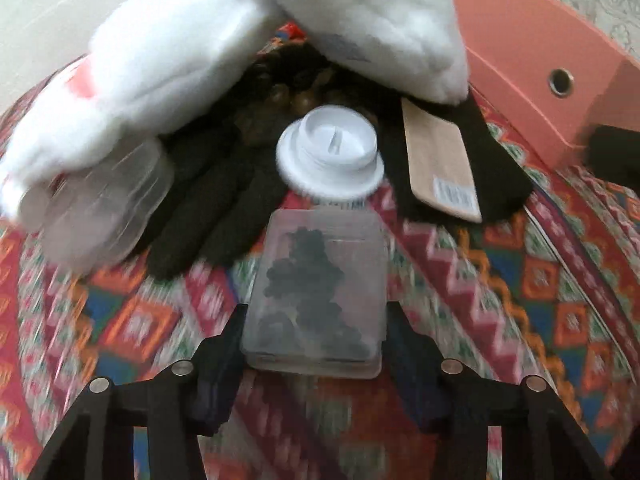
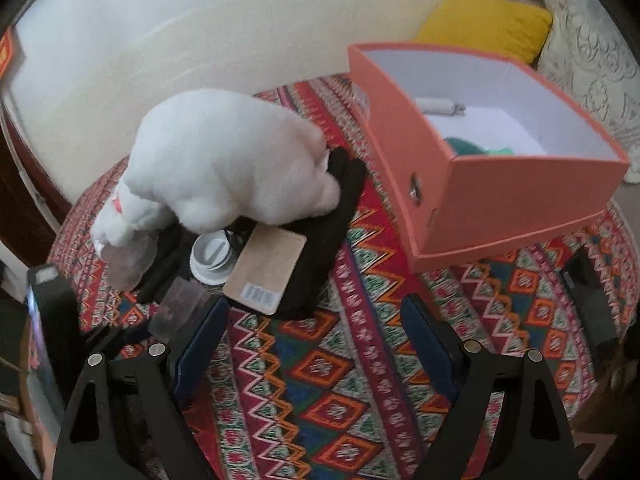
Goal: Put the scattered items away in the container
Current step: 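Return to the pile and grasp the clear plastic box with the left tool, then carry the clear bead box into the pink box and open the left tool, then grasp the clear flower organizer with the left tool while the right tool grasps the white cap, then carry the flower organizer and white cap into the pink box and release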
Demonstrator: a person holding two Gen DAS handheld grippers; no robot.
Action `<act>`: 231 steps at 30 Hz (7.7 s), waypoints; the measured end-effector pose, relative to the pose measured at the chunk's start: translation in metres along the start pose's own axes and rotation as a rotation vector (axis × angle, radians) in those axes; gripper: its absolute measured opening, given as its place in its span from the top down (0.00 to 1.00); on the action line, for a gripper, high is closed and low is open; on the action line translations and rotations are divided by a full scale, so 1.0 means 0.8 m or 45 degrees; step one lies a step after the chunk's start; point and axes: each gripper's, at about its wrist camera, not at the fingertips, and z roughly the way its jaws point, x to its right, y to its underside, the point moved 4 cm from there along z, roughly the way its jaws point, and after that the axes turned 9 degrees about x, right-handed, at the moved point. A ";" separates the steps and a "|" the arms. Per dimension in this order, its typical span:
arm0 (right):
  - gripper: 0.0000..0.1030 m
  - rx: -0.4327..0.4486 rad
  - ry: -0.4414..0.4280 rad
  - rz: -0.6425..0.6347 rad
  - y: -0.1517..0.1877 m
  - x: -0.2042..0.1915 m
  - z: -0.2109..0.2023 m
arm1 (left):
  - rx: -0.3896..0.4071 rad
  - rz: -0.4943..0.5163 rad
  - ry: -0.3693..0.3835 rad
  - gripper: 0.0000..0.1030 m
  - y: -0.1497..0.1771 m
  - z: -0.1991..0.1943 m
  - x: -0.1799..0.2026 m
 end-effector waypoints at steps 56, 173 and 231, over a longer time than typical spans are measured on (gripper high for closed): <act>1.00 0.118 -0.549 -0.125 -0.015 -0.061 -0.072 | 0.505 -0.025 0.017 0.47 -0.043 -0.194 0.018; 0.56 -0.192 -0.450 -0.539 0.030 -0.136 0.059 | 0.204 -0.361 -0.347 0.06 0.040 -0.087 -0.121; 0.17 0.467 0.111 0.236 -0.256 0.311 -0.085 | 0.401 0.141 0.137 0.04 -0.300 0.003 0.282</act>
